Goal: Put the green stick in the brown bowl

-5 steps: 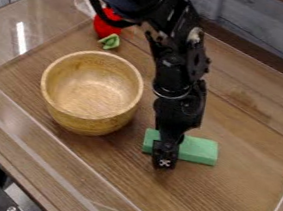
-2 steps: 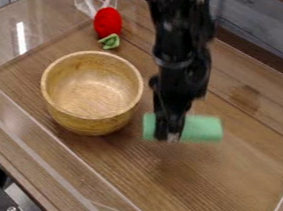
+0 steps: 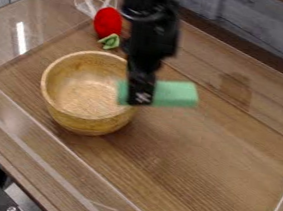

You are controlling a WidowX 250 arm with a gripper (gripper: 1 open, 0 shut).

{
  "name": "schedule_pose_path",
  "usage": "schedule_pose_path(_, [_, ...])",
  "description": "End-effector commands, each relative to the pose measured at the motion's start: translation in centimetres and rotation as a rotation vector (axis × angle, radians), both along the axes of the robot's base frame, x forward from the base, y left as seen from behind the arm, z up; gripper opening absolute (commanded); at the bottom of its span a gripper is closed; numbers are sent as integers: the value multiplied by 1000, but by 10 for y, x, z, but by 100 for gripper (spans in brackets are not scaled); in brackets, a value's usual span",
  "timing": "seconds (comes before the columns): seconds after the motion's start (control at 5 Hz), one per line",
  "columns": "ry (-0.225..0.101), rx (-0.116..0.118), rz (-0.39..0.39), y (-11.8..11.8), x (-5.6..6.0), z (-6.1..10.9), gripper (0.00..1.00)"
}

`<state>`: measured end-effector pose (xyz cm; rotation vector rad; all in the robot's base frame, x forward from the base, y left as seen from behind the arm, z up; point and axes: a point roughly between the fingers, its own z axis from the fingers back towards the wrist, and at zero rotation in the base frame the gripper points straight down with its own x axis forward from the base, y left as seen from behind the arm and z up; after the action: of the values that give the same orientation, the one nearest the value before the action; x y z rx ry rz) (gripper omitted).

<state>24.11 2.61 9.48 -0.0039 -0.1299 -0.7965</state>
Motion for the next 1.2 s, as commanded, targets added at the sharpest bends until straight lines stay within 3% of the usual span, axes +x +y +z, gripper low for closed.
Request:
schedule_pose_path(0.0, [-55,14,-33,26,-2,7,0])
schedule_pose_path(0.2, [-55,10,-46,27,-9,-3,0])
schedule_pose_path(0.6, [-44,0,-72,47,-2,-29,0])
schedule_pose_path(0.8, [-40,-10,-24,37,-2,-24,0])
schedule_pose_path(1.0, [-39,-20,21,27,-4,-20,100])
